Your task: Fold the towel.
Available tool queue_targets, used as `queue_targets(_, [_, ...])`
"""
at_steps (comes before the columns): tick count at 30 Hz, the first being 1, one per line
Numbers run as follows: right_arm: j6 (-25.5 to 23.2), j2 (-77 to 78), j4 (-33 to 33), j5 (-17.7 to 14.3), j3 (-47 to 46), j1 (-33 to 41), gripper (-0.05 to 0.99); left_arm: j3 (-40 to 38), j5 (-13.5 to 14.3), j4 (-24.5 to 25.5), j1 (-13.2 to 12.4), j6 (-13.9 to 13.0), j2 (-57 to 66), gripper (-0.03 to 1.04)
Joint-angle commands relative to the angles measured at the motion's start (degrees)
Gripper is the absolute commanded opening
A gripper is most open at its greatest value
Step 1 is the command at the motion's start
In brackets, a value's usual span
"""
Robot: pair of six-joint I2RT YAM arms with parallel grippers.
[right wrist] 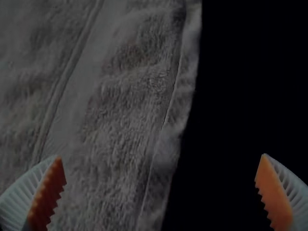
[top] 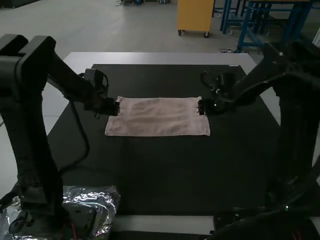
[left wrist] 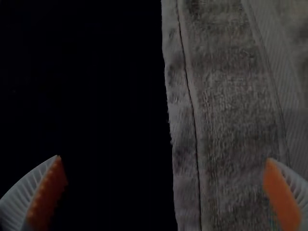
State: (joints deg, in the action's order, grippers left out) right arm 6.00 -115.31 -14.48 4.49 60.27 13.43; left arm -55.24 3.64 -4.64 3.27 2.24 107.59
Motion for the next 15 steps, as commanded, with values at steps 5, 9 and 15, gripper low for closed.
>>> queue_targets(5, [0.2,-5.5,-0.4,-0.4,7.0,0.5,0.91,-5.8,-0.3,-0.7,-0.4,0.9,3.9,0.96])
queue_targets(9, [0.2,-8.1,-0.3,-0.4,9.9,0.5,0.91,-7.8,-0.3,-1.6,-0.4,1.8,6.1,0.96])
queue_targets(15, [0.3,-11.3,0.0,-0.4,14.3,0.5,0.91,-10.9,-0.3,-1.7,-1.6,2.5,9.3,0.97])
